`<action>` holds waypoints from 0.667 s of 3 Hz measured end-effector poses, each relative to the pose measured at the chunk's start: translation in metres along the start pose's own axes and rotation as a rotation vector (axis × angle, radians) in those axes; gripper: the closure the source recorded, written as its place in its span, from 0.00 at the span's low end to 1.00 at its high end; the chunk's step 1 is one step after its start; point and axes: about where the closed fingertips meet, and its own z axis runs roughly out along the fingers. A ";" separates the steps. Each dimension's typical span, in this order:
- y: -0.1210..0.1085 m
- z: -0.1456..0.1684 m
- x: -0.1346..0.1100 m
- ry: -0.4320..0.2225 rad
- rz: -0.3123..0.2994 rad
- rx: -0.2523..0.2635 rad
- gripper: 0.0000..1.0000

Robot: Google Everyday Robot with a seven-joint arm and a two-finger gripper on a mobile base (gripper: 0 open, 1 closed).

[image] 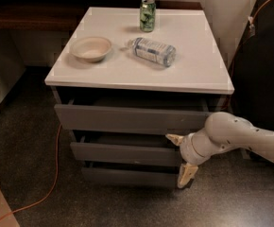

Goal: Open middle drawer

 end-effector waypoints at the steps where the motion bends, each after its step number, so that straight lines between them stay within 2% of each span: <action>1: 0.007 0.026 0.009 0.008 -0.034 0.013 0.00; 2: 0.007 0.026 0.009 0.007 -0.034 0.013 0.00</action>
Offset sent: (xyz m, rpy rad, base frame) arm -0.0033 0.0007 -0.0442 -0.0360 -0.0439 0.0401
